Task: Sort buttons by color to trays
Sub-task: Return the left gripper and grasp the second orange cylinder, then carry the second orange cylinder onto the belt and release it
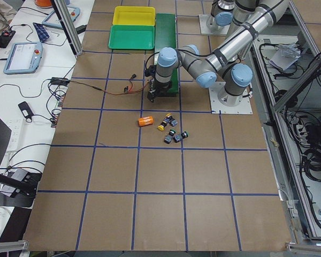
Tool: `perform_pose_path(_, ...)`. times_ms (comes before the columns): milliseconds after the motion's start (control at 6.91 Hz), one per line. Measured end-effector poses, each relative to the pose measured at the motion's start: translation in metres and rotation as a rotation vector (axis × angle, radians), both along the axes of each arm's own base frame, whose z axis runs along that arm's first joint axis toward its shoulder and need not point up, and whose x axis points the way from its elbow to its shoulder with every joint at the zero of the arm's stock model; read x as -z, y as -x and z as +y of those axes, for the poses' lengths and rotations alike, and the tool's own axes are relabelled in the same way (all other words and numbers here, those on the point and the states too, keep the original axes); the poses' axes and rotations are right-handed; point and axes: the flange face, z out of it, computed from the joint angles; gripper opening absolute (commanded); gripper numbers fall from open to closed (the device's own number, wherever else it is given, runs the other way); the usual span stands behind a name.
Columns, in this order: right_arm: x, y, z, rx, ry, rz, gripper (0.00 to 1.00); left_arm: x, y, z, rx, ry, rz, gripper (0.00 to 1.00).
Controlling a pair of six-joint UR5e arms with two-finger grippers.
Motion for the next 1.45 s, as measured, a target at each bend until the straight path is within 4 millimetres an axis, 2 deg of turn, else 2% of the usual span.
perform_pose_path(145,0.001,0.0,0.0,0.0,-0.003,-0.001,1.0,0.011,-0.025,-0.006,-0.143,0.012,0.051,1.0)
perform_pose_path(289,0.004,-0.001,0.002,-0.004,-0.01,-0.003,1.0,0.026,-0.04,-0.012,-0.278,-0.005,0.091,1.0)
perform_pose_path(578,0.012,-0.001,0.006,-0.011,-0.034,-0.003,1.0,0.053,-0.055,-0.024,-0.476,-0.04,0.127,1.0)
perform_pose_path(723,0.01,-0.002,0.009,-0.017,-0.034,-0.007,1.0,0.064,-0.06,-0.03,-0.507,-0.031,0.125,1.0)
perform_pose_path(1012,-0.006,-0.009,0.023,-0.03,-0.001,-0.043,1.0,0.085,-0.068,-0.039,-0.52,0.004,0.11,1.0)
perform_pose_path(1157,0.002,-0.015,0.021,-0.027,-0.019,-0.105,1.0,0.093,-0.071,-0.043,-0.521,0.017,0.104,0.89)
perform_pose_path(1302,0.012,-0.017,0.013,-0.018,-0.041,-0.143,1.0,0.099,-0.074,-0.047,-0.52,0.029,0.098,0.46)
perform_pose_path(1446,0.016,-0.015,0.01,-0.018,-0.05,-0.136,1.0,0.103,-0.076,-0.05,-0.517,0.035,0.097,0.19)
